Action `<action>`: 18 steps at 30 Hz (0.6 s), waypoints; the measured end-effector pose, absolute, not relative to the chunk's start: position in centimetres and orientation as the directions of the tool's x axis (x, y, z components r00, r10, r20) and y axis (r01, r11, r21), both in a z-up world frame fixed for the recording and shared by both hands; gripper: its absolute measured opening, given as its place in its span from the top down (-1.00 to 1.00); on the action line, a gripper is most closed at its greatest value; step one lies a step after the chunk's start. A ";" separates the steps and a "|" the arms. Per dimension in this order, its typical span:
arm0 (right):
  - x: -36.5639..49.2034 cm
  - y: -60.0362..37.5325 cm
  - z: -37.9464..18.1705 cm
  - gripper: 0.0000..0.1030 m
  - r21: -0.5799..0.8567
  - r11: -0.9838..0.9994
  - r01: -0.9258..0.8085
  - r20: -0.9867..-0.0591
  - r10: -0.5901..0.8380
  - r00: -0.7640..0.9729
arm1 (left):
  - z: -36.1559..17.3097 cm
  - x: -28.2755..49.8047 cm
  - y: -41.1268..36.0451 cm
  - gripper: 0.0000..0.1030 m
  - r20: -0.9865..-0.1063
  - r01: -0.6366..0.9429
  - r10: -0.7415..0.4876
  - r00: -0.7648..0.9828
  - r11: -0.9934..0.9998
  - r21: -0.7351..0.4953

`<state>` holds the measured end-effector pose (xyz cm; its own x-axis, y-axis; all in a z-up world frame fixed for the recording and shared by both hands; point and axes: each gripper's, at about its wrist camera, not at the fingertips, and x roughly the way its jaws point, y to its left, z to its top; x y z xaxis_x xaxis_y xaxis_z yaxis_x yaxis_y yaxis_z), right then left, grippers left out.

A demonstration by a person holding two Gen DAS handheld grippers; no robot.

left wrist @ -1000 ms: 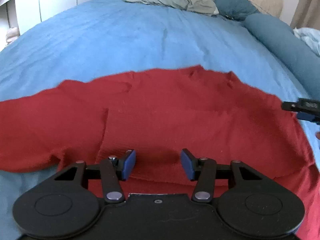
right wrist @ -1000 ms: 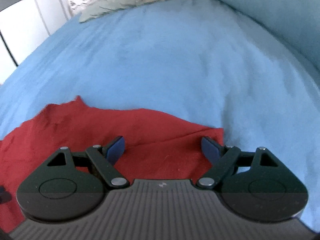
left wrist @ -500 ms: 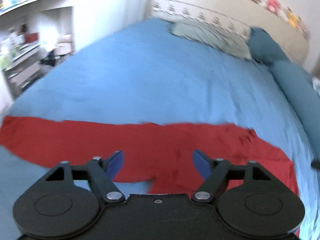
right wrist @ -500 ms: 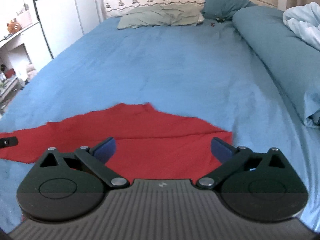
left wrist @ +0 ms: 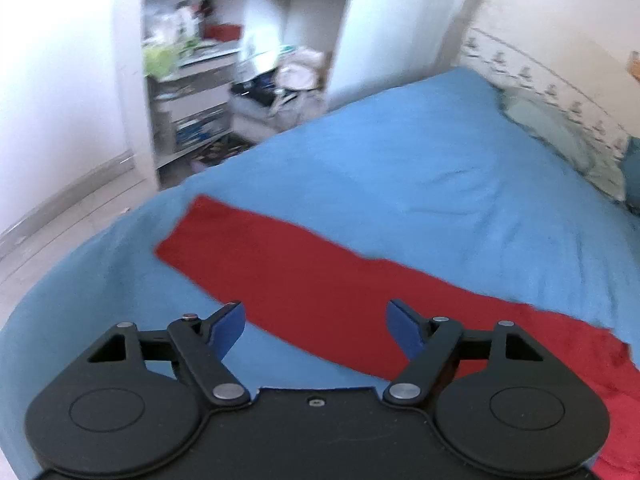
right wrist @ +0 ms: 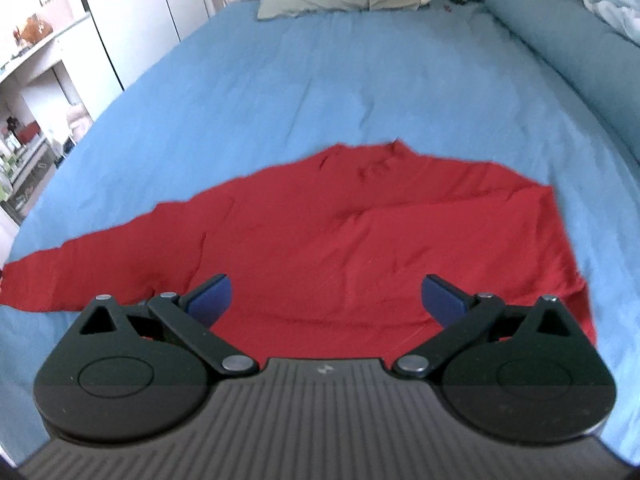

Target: Fold small clothes

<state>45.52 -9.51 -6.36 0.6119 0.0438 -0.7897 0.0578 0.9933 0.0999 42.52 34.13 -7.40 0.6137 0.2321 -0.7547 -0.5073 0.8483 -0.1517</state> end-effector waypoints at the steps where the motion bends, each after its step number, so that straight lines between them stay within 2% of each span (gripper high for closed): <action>1: 45.6 -8.9 -6.8 -1.00 0.096 0.993 0.066 -0.795 0.037 0.605 | -8.0 42.6 35.2 -0.43 -0.758 -0.517 0.238 0.607 0.843 -0.149; 4: 45.5 -7.4 -7.8 -1.00 0.102 0.990 0.094 -0.804 0.027 0.594 | -10.3 43.0 37.9 -0.21 -0.777 -0.538 0.235 0.584 0.829 -0.153; 10: 45.2 -5.5 -9.1 -1.00 0.090 0.989 0.117 -0.816 0.006 0.578 | -13.2 43.4 40.9 0.06 -0.802 -0.587 0.232 0.551 0.790 -0.174; 14: 45.2 -4.9 -9.1 -1.00 0.085 0.990 0.112 -0.815 0.005 0.579 | -13.8 44.0 41.3 0.10 -0.792 -0.587 0.248 0.558 0.792 -0.166; 15: 45.2 -4.9 -9.2 -1.00 0.083 0.991 0.109 -0.814 0.004 0.581 | -13.9 44.2 41.2 0.18 -0.788 -0.584 0.257 0.560 0.797 -0.155; 16: 45.2 -4.8 -9.1 -1.00 0.082 0.991 0.107 -0.812 0.004 0.583 | -14.0 44.6 41.3 0.37 -0.785 -0.585 0.267 0.559 0.798 -0.145; 17: 45.3 -4.8 -9.1 -1.00 0.083 0.991 0.106 -0.810 0.005 0.586 | -14.2 44.9 41.5 0.47 -0.783 -0.591 0.277 0.558 0.795 -0.140; 18: 45.3 -4.9 -9.1 -1.00 0.084 0.991 0.106 -0.809 0.006 0.588 | -14.2 45.1 41.7 0.67 -0.780 -0.596 0.283 0.557 0.791 -0.138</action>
<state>45.27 -4.94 -9.06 0.5875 0.0057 -0.8092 0.1064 0.9908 0.0842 45.11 41.66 -14.22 0.5573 0.2833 -0.7805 -0.5960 0.7910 -0.1384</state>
